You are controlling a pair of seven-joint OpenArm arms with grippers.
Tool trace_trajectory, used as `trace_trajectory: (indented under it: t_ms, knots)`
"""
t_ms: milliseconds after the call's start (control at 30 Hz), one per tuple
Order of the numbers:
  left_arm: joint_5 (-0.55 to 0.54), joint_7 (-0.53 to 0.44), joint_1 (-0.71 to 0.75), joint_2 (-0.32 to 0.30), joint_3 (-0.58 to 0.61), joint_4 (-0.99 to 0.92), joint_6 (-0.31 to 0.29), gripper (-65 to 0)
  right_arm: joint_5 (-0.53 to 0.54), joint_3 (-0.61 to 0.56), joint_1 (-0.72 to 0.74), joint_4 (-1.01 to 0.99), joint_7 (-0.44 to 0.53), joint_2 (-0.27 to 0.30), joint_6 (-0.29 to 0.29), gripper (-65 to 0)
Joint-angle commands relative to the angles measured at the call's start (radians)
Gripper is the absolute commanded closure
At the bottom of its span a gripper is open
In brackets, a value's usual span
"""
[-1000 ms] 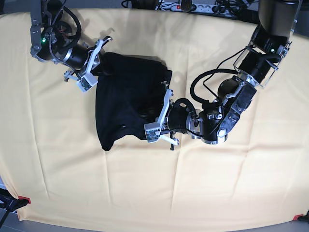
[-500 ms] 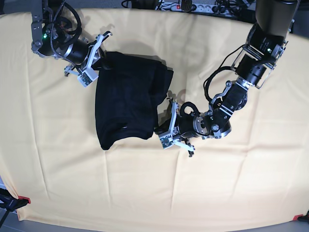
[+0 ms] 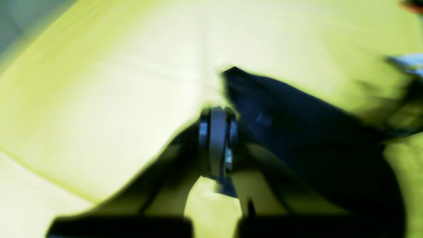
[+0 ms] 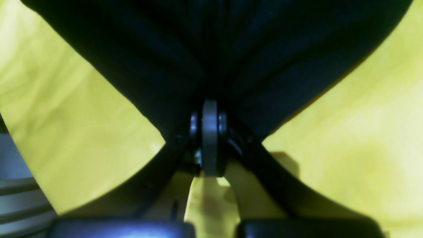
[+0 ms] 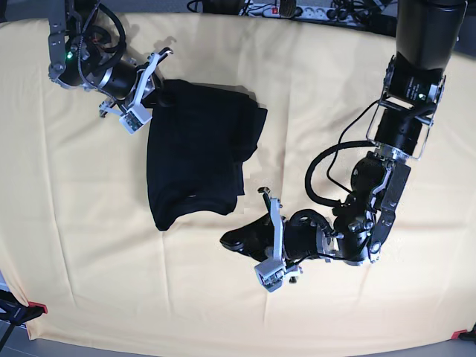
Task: Fold the T-shirt properly
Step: 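Press the bundle's side flat with the left gripper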
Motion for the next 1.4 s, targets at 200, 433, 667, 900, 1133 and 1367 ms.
trace_trajectory:
  t_ms: [200,433,667,900,1133,1367]
  knots:
    - [-0.023,0.03,0.017,0.016,-0.008,-0.009,0.004,0.0,-0.005,0.003,0.003,0.011,0.005,0.009,0.001,0.0]
    - [-0.023,0.031,0.056,0.092,-0.002,-0.022,0.004,0.0,-0.004,0.003,0.003,0.011,0.012,0.009,0.001,0.0]
    - [0.033,0.032,0.061,0.137,0.078,-0.022,0.004,0.0,-0.004,0.003,0.003,0.011,0.011,0.009,0.001,0.0]
    - [0.272,-0.122,0.071,0.136,0.15,-0.112,0.004,0.0,-0.004,0.003,0.002,0.011,0.011,0.009,0.001,0.0]
    - [0.468,-0.315,0.018,0.136,0.151,-0.278,0.004,0.0,-0.004,0.003,0.002,0.011,0.011,0.009,0.001,0.0]
    - [0.608,-0.432,-0.055,0.133,0.151,-0.362,0.1,0.0,-0.001,0.003,0.0,0.011,0.01,0.009,0.001,0.0]
